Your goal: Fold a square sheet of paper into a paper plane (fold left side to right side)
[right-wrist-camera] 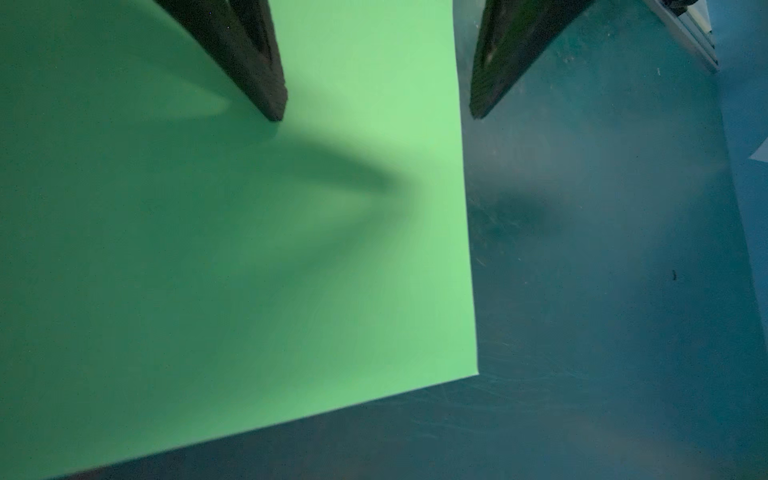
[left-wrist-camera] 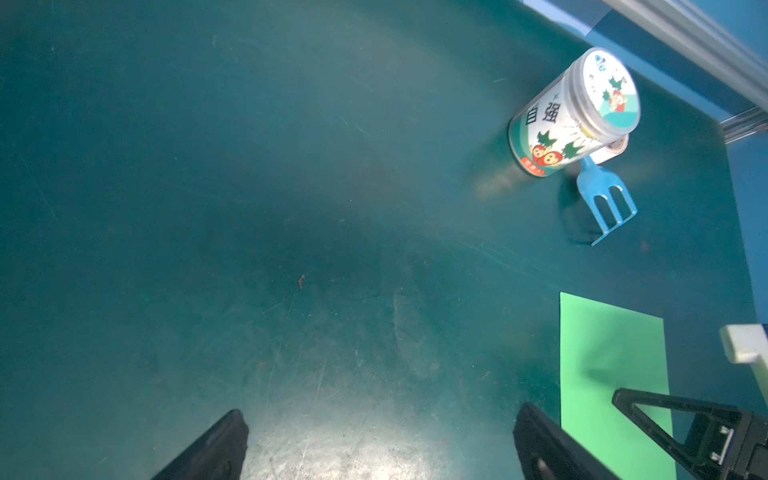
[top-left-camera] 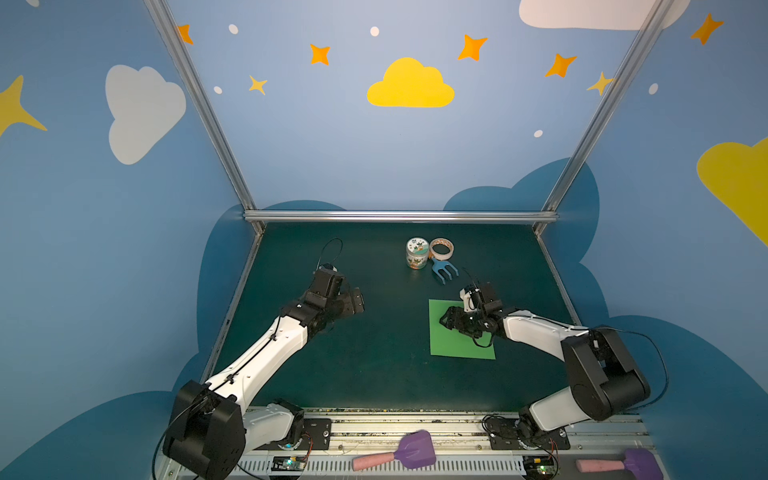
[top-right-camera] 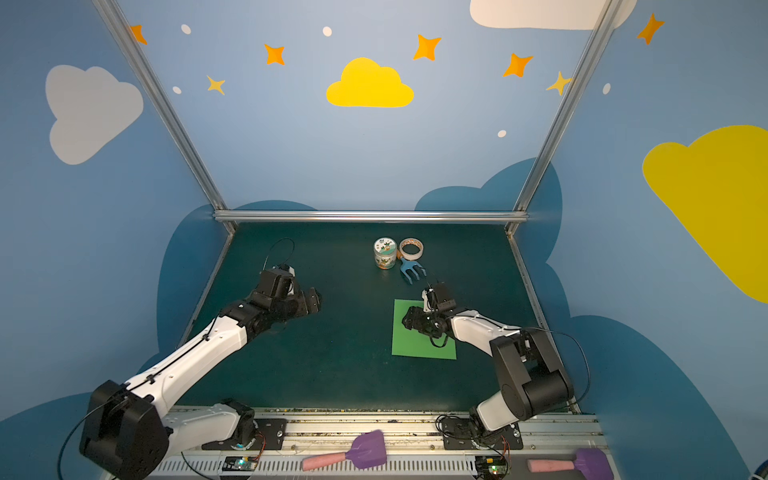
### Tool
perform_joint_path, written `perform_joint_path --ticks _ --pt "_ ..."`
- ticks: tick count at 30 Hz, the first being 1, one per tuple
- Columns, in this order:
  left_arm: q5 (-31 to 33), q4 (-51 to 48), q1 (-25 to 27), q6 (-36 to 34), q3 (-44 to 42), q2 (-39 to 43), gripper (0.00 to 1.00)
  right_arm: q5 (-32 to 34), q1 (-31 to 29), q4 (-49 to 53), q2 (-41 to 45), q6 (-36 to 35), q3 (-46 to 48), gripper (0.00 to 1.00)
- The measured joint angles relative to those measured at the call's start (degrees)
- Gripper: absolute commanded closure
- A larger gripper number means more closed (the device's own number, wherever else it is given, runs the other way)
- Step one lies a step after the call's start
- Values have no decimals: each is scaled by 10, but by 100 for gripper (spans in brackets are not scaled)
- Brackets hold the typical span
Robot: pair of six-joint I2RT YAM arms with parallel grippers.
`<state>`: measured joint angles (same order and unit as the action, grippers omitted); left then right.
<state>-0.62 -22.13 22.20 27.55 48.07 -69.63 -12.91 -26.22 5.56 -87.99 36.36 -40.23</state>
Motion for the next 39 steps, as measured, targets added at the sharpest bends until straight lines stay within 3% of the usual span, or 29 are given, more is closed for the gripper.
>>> perform_joint_path --ticks 10,16,19,25,34,39 --pt "-7 -10 5 4 7 -24 0 44 -131 -45 -82 59 -72 31" --pt "-10 -12 24 11 15 -34 0 30 -147 14 -79 62 -99 27" --pt "-8 -12 41 15 29 -45 0 29 -116 57 -40 54 -101 23" --pt "-2 -7 84 19 75 -108 0 25 7 120 67 26 -101 13" --pt "23 -10 170 -3 199 -258 0 -17 166 178 155 -10 -32 17" --pt "42 -19 208 -25 267 -336 0 -60 214 189 171 -25 7 20"
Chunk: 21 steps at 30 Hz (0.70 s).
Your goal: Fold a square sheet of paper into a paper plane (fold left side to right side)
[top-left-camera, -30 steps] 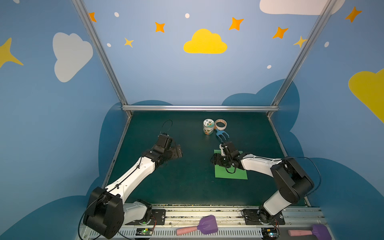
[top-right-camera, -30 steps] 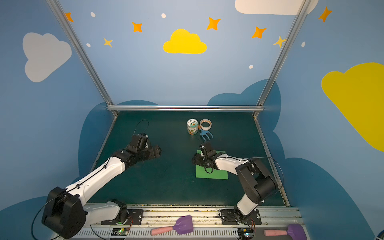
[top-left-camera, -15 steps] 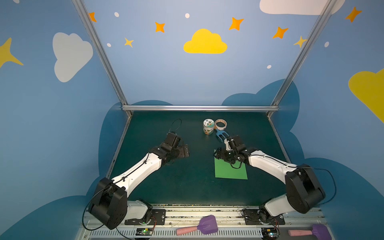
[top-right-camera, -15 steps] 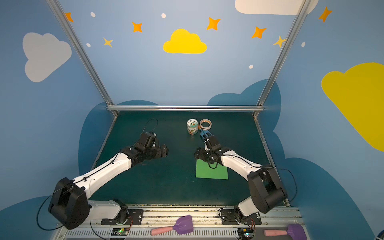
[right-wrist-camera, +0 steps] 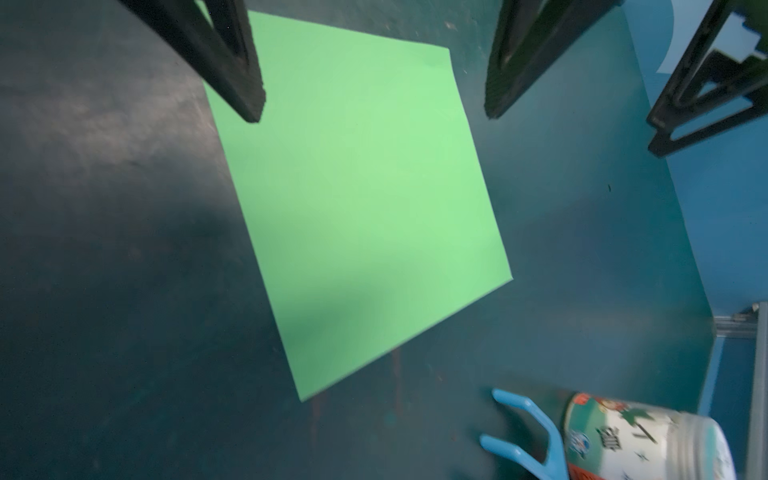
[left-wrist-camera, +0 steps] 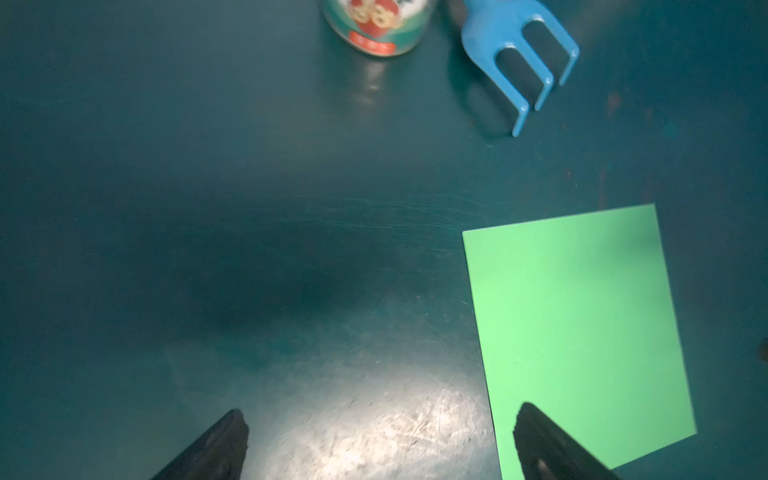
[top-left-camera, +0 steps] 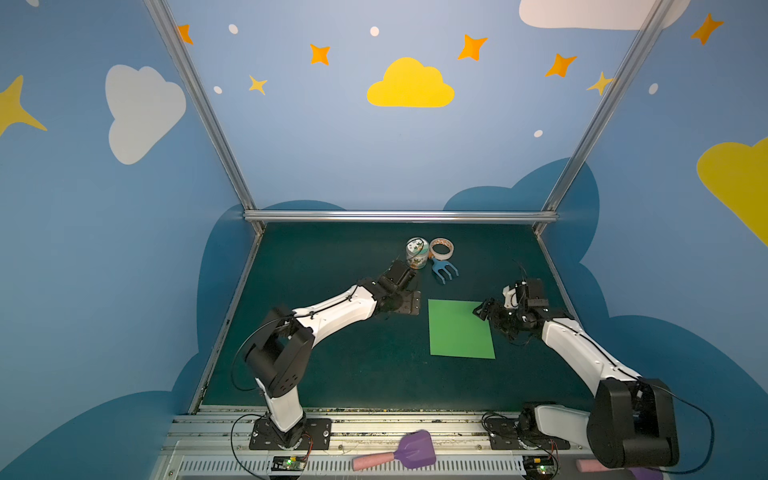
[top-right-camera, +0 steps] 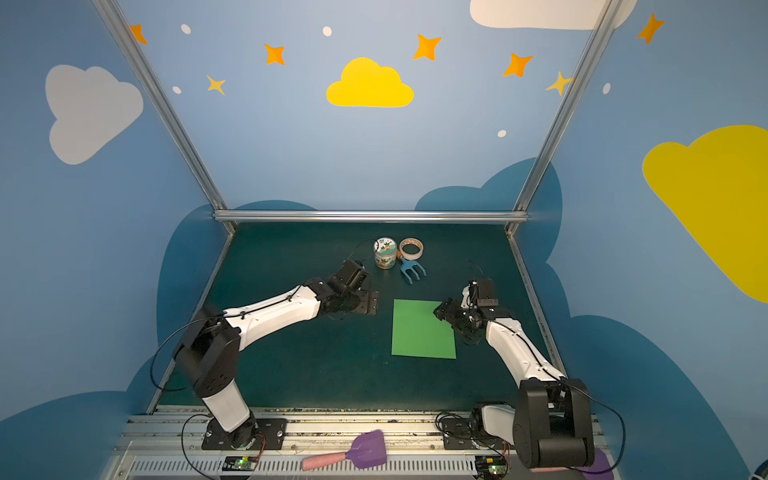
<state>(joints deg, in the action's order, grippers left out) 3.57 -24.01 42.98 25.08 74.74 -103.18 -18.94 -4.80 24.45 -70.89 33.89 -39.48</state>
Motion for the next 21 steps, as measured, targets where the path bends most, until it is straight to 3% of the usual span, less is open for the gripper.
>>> perform_joint_path --ticks 11,16,21 --pt "38 -56 66 -28 156 -164 0 -80 139 -18 34 -21 95 25" --pt "72 -100 89 -38 226 -229 0 -120 165 -28 33 -34 103 29" --pt "105 -122 97 -37 235 -249 0 -151 178 -43 24 -47 111 32"
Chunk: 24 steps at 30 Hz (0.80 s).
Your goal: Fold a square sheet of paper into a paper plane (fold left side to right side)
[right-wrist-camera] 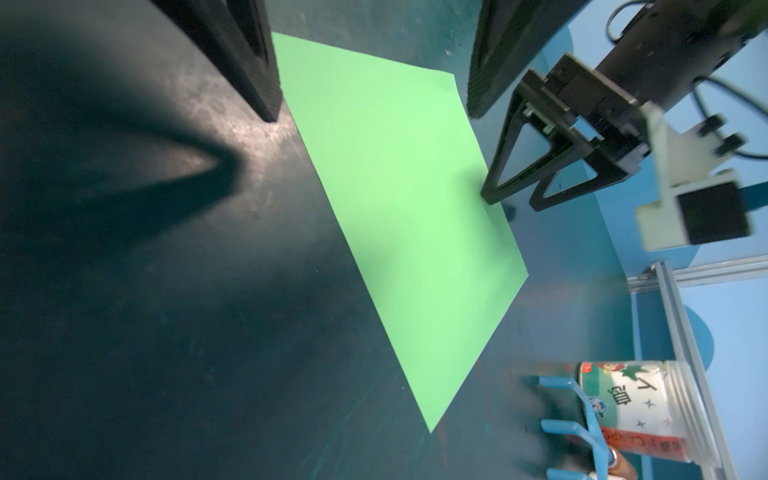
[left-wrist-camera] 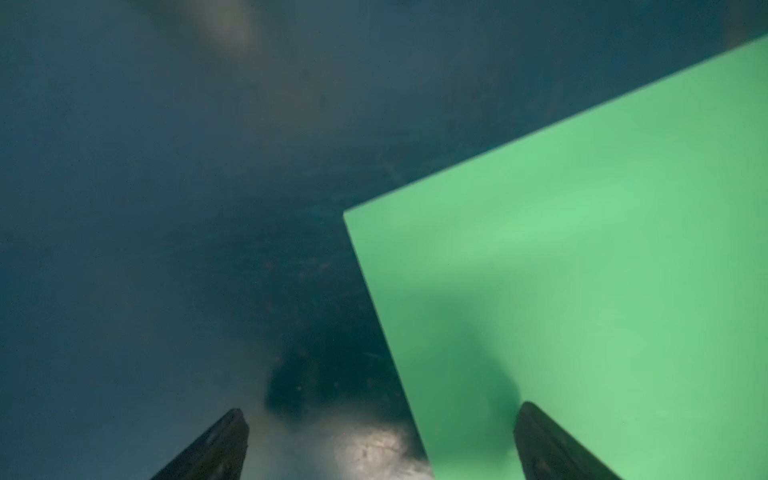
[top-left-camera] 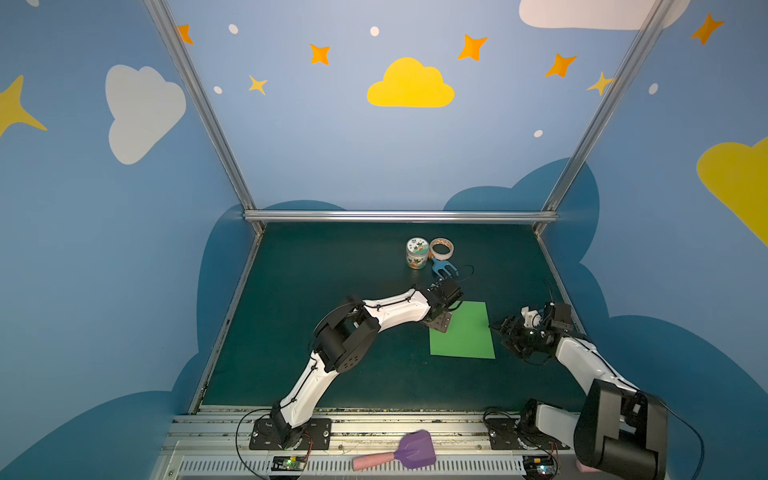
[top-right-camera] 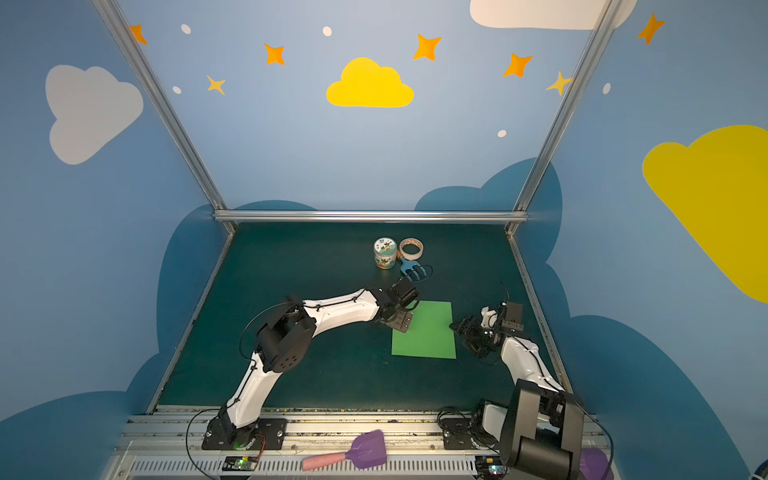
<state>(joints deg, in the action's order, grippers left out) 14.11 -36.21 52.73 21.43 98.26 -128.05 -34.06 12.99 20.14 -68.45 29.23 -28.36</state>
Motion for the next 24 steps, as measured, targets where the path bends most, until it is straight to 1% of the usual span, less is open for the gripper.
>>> perform_joint_path --ticks 6,13,24 --pt "15 -2 1 3 -2 0 0 -12 0 -17 -19 -2 14 33" --pt "17 0 2 3 -5 0 0 -31 -1 -41 -62 -5 16 33" --pt "17 1 2 2 -5 0 0 -65 -47 -113 -112 26 6 34"
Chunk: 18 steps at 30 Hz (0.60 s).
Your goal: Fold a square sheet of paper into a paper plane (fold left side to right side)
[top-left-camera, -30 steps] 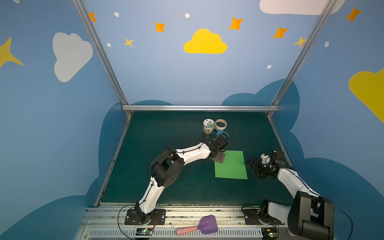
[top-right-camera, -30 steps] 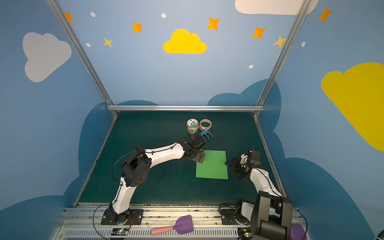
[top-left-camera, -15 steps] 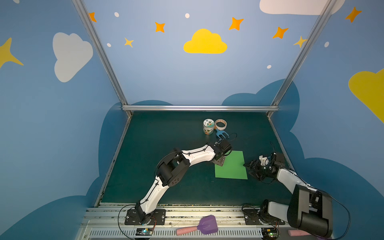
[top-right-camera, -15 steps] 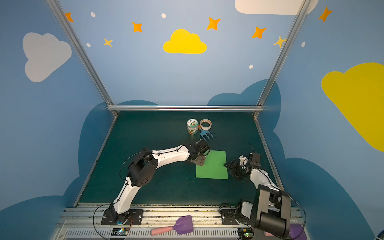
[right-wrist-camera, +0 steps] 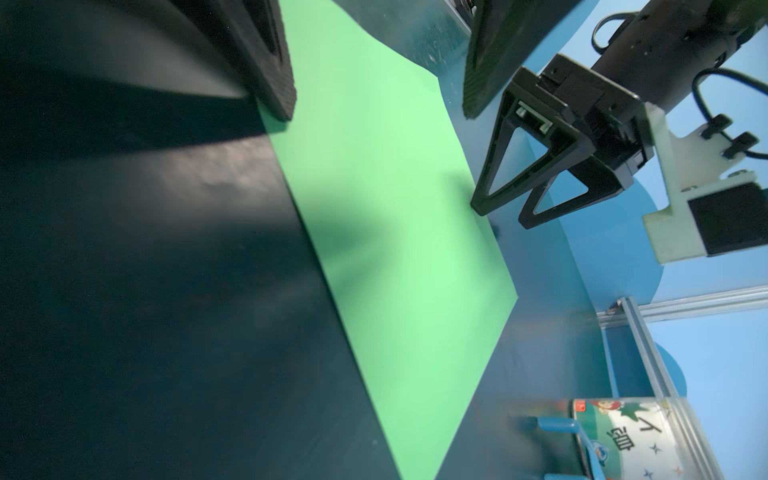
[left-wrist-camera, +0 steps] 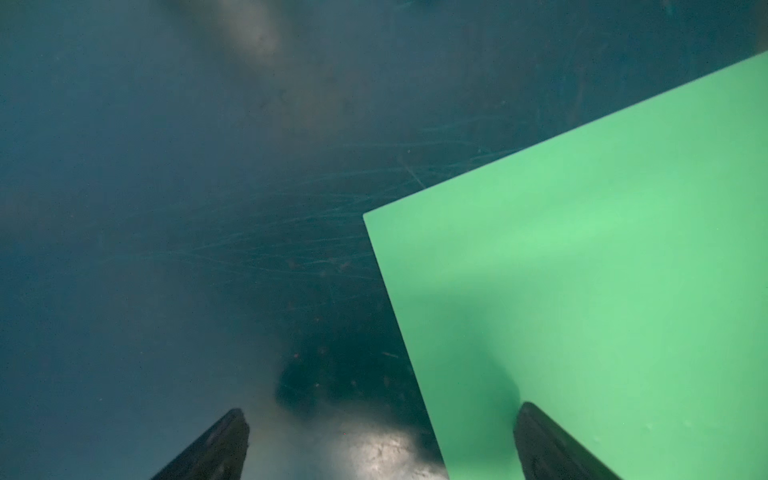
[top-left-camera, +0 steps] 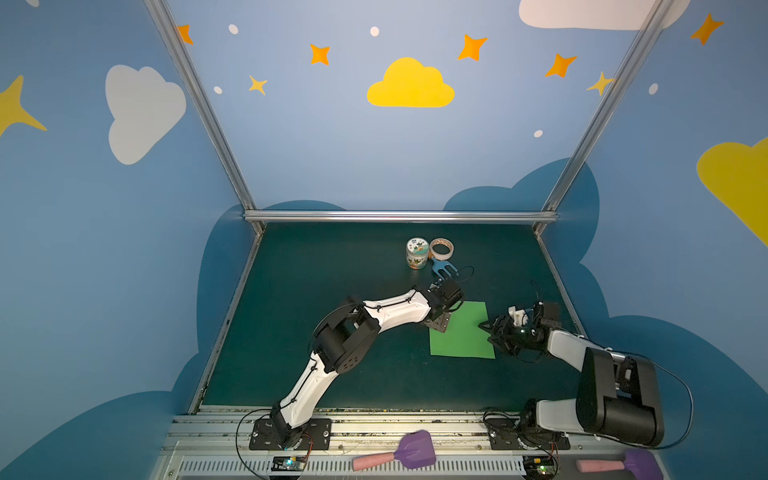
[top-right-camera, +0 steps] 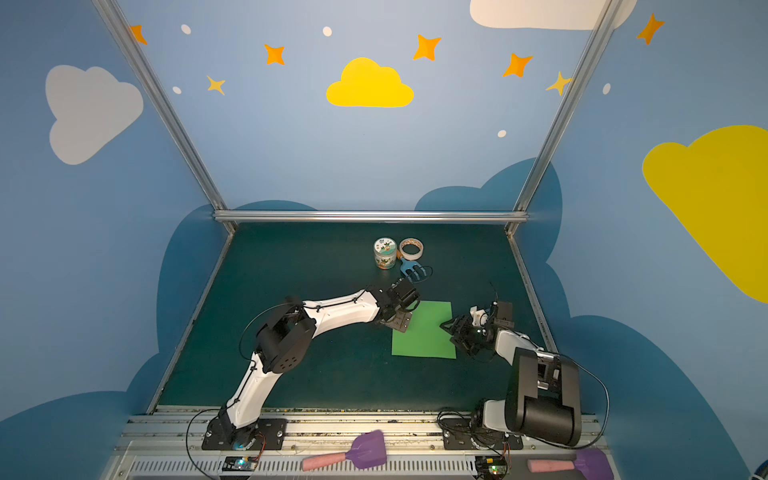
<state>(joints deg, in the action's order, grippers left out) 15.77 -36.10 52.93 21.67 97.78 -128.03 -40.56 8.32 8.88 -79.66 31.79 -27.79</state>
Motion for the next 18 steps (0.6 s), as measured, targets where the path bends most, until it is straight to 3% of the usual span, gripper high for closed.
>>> perform_joint_path --ticks 5,14,18 --pt "0 0 0 0 0 0 0 14 -5 11 -3 2 -12 32" --pt "-1 1 0 0 -1 0 0 99 9 68 19 -9 -38 30" --pt "-2 3 0 0 -2 1 0 97 9 66 14 -8 -37 32"
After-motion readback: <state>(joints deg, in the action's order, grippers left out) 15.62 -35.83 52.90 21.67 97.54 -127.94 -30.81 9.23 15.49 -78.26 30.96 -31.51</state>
